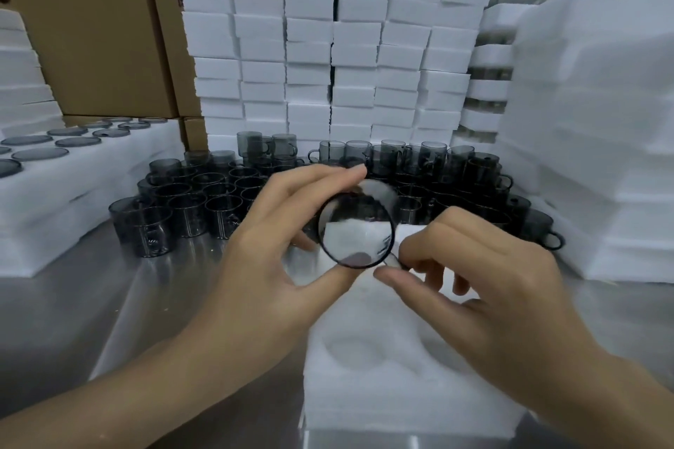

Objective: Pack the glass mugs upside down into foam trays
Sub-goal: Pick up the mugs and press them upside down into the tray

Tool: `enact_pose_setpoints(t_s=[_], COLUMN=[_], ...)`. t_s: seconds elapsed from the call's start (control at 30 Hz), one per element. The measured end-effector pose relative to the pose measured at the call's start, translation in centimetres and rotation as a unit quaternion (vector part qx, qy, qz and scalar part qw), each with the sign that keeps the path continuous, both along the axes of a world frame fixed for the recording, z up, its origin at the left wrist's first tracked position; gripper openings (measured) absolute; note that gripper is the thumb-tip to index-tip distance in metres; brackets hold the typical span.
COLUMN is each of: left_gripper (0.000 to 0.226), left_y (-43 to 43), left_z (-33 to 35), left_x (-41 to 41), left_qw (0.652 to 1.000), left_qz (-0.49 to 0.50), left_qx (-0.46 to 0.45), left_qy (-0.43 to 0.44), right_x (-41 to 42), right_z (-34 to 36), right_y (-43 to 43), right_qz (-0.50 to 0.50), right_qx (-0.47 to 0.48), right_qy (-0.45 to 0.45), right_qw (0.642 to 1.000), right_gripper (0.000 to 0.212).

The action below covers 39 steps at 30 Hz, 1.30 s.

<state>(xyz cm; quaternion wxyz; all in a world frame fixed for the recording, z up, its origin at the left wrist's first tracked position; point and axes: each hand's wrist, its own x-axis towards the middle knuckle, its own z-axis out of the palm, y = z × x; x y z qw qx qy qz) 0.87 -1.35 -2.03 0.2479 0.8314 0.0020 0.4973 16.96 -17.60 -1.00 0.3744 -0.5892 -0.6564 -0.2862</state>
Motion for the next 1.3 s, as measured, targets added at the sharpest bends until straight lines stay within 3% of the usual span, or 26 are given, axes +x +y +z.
enact_pose_setpoints(t_s=[0.2,0.5,0.6,0.7,0.77,0.93,1.1,1.23,1.3], left_gripper=[0.066,0.066,0.064,0.063,0.063,0.058,0.049,0.057,0.059], left_y=[0.4,0.7,0.8,0.8,0.8,0.5,-0.1,-0.2,-0.3], left_z=[-0.3,-0.5,-0.6,-0.7,-0.5,-0.5,0.0,0.0,-0.1], left_x=[0.1,0.0,0.0,0.0,0.0,0.1,-0.1,-0.3,-0.2], left_qw=[1.0,1.0,1.0,1.0,0.999,0.994,0.983,0.979,0.979], left_qz=[0.012,0.013,0.012,0.011,0.008,-0.038,-0.089,-0.102,-0.101], left_qx=[0.001,-0.015,-0.015,-0.025,-0.031,-0.101,-0.161,-0.175,-0.174], left_qy=[0.0,0.007,0.005,0.001,-0.002,0.011,0.011,0.015,0.018], right_x=[0.2,0.1,0.1,-0.1,0.0,0.9,0.4,-0.2,-0.2], right_z=[0.0,0.0,0.1,0.1,0.2,-0.1,0.3,1.6,1.9], right_y=[0.2,0.2,0.2,0.1,0.1,0.2,0.1,0.3,0.5], right_qz=[-0.006,-0.019,-0.008,0.002,0.012,0.018,0.065,0.162,0.174], right_qx=[-0.013,-0.01,-0.012,-0.003,0.016,0.046,0.054,0.049,0.018], right_qy=[0.062,0.078,0.078,0.078,0.068,-0.021,0.182,0.454,0.539], right_qw=[0.998,0.997,0.997,0.997,0.997,0.999,0.98,0.875,0.824], right_gripper=[0.013,0.008,0.013,0.036,0.043,0.023,0.027,0.03,0.034])
